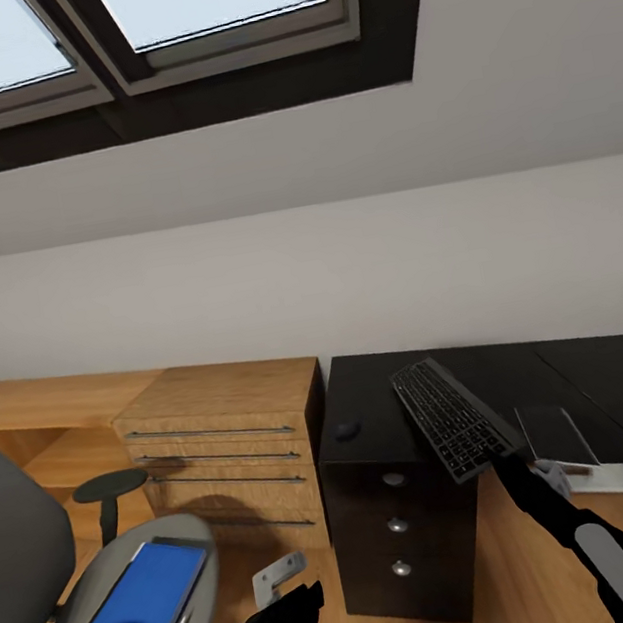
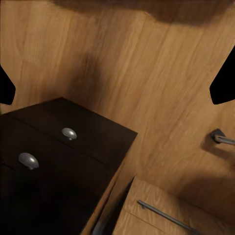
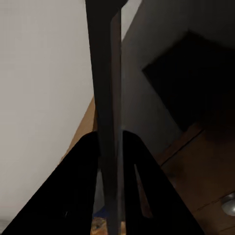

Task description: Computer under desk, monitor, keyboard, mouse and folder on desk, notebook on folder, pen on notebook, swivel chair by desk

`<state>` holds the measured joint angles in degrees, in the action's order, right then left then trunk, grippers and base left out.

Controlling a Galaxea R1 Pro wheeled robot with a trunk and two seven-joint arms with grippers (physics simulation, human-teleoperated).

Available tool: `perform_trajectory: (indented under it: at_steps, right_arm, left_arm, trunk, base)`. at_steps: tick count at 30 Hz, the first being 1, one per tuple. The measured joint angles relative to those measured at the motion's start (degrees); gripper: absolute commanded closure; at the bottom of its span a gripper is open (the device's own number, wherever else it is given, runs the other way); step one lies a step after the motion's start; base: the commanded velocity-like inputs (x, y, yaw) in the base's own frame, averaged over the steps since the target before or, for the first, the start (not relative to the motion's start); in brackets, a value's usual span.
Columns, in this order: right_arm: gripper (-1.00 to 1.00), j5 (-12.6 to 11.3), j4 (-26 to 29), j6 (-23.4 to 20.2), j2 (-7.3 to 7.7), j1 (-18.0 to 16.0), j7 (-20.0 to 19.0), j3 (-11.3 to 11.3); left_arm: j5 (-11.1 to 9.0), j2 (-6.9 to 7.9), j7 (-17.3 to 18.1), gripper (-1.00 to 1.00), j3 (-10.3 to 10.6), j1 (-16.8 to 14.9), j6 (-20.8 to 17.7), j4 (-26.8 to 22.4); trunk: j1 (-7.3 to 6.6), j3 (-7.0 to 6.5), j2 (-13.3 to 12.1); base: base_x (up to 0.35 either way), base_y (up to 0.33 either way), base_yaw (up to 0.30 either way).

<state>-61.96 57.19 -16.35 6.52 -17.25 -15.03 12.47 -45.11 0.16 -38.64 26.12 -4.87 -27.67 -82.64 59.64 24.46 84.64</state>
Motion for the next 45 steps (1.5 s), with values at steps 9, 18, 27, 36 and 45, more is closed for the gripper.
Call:
perform_trajectory:
  at_steps: [9,18,27,36,45]
  right_arm:
    - [1.0,-0.2,15.8,0.0,-0.42,4.9,4.6,0.1]
    - [1.0,-6.1,21.1,-1.8,-0.41,6.5,9.0,0.1]
    - [1.0,-15.5,19.6,-4.3,-0.3,6.8,9.3,0.2]
    - [1.0,-15.8,16.0,-4.1,-0.41,6.8,9.4,4.6]
    - [1.0,-16.1,15.4,-4.1,-0.48,6.8,9.5,5.5]
  left_arm:
    - [0.0,0.0,0.1,-1.0,0.0,0.0,0.0,0.0]
    - [0.0,0.05,0.5,-1.0,0.0,0.0,0.1,0.0]
    - [0.0,0.06,0.1,-1.0,-0.1,0.0,0.1,0.0]
    - [-0.1,0.05,0.0,-1.0,0.0,0.0,0.1,0.0]
    - [-0.1,0.02,-0.1,-1.0,0.0,0.0,0.1,0.0]
  trunk:
    - [-1.98,-1.62,-3.6]
    - [-3.99,-3.24,-7.2]
    - [-5.97,-4.85,-10.8]
    - [-7.91,-6.46,-14.4]
    - [-9.89,-8.09,-18.1]
  base:
    - [-0.324,-0.133,0.0]
    - [-0.066,-0.023,0.0]
    - [-0.002,-0.001,0.0]
    - [-0.22,0.0,-0.158]
    - [-0.337,-0.069,-0.268]
